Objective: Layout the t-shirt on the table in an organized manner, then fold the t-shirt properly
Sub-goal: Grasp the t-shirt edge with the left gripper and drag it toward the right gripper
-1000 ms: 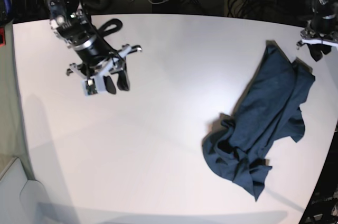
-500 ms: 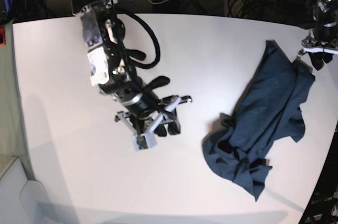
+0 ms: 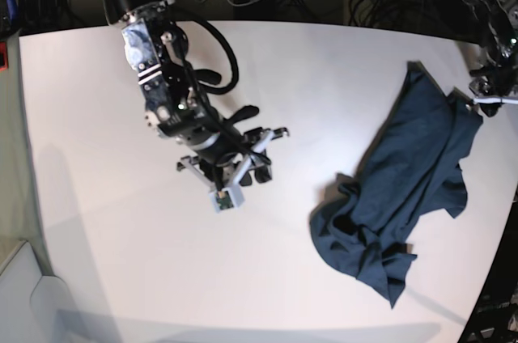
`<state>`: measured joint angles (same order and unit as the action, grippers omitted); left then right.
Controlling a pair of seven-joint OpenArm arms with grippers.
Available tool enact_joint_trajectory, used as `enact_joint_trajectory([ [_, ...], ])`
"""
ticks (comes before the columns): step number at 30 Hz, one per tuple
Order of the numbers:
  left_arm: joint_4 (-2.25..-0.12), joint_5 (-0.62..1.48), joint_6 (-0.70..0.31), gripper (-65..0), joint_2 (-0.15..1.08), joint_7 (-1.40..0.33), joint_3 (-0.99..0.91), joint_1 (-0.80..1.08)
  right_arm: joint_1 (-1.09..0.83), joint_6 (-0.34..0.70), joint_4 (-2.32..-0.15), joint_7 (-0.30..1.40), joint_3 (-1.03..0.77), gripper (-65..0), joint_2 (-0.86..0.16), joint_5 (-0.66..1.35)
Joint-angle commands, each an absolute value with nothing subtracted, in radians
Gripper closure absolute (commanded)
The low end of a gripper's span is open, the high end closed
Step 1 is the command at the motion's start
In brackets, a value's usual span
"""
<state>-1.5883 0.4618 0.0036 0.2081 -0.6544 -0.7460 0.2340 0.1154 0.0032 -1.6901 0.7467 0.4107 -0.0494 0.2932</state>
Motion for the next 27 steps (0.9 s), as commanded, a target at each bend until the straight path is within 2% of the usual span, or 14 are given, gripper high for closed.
enact_joint_trajectory([
  [1,-1.598,0.467,0.002,-21.8,0.225,-0.634,-0.748,0.216,0.131,0.005,-1.71,0.716,0.406,-21.7,-0.053,0.298],
  [6,-1.55,0.466,0.002,-21.8,0.226,-0.633,-0.711,0.154,0.122,0.005,-1.715,0.716,0.404,-21.7,-0.081,0.298],
  [14,-1.353,0.335,0.002,-21.8,0.225,-0.621,-0.653,-0.002,0.087,0.005,-1.715,0.717,0.404,-21.7,-0.108,0.298],
  [23,-1.308,0.312,0.002,-21.2,0.216,-0.584,-0.573,-0.01,0.079,0.005,-1.715,0.722,0.404,-21.7,-0.127,0.298],
  [25,-1.336,0.318,0.002,-18.5,0.216,-0.587,-0.579,0.012,0.079,0.005,-1.715,0.722,0.404,-21.7,-0.127,0.298],
  [27,-1.388,0.318,0.002,-10.0,0.216,-0.588,-0.578,0.033,0.079,0.005,-1.712,0.722,0.404,-21.7,-0.127,0.298],
])
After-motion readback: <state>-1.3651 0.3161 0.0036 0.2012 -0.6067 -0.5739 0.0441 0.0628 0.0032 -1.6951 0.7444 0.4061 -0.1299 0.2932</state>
